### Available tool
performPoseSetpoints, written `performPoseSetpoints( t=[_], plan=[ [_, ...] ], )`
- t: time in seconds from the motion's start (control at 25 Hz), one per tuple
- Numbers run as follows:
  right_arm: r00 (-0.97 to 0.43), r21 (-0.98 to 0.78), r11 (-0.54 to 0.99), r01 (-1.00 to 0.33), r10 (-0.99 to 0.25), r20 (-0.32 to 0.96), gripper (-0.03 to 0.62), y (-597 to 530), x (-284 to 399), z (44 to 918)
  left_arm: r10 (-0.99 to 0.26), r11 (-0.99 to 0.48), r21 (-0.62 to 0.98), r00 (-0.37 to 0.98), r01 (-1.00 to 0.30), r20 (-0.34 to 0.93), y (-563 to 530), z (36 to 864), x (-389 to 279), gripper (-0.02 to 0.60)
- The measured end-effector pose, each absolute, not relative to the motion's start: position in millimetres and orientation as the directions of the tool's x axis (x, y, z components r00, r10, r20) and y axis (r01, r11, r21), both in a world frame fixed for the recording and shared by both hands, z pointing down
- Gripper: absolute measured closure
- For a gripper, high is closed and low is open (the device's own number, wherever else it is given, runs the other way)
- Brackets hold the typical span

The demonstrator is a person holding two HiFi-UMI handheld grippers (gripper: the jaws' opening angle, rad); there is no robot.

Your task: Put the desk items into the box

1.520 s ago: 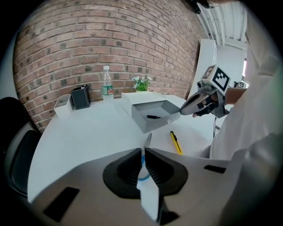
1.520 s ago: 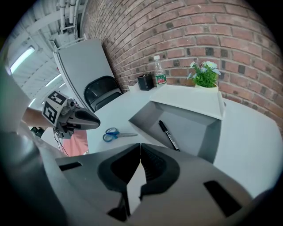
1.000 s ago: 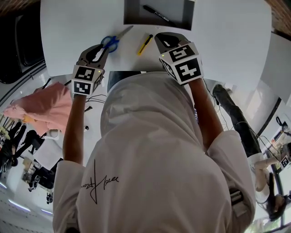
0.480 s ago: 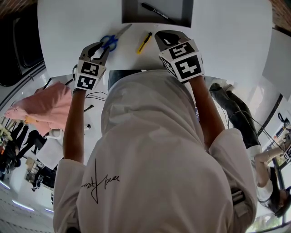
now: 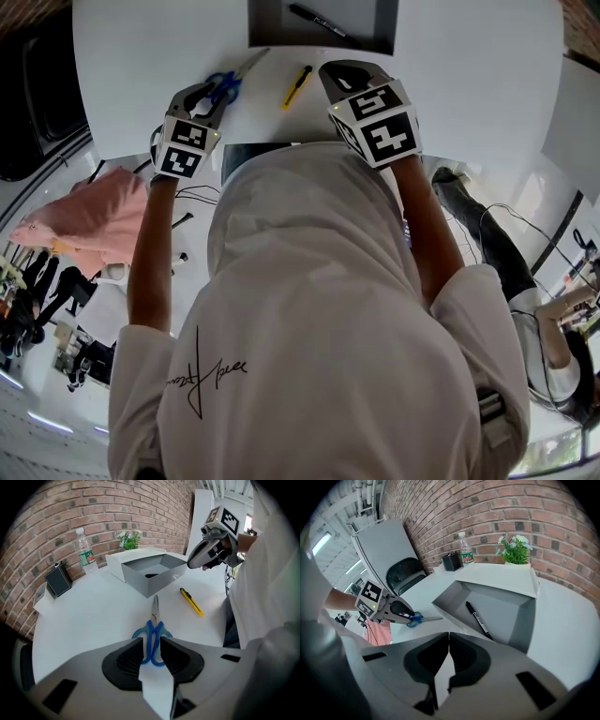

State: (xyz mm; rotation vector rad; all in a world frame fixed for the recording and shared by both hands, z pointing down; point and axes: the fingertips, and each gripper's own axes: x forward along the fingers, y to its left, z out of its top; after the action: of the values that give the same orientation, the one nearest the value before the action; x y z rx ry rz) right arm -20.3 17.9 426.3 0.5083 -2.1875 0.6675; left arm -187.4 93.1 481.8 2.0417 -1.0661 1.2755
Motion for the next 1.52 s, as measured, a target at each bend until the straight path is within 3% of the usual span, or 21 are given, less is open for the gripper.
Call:
performPoseSetpoints(
  t=[1.52],
  plan=[
    [-0.629,-0.300,0.786,-0.541,-0.141,0.765,0.566,18.3,-21.6,422.6,-0.336,-0.558,-0.021,0.203,-0.830,0.920,92.0,485.4,-182.4,0.491]
  ],
)
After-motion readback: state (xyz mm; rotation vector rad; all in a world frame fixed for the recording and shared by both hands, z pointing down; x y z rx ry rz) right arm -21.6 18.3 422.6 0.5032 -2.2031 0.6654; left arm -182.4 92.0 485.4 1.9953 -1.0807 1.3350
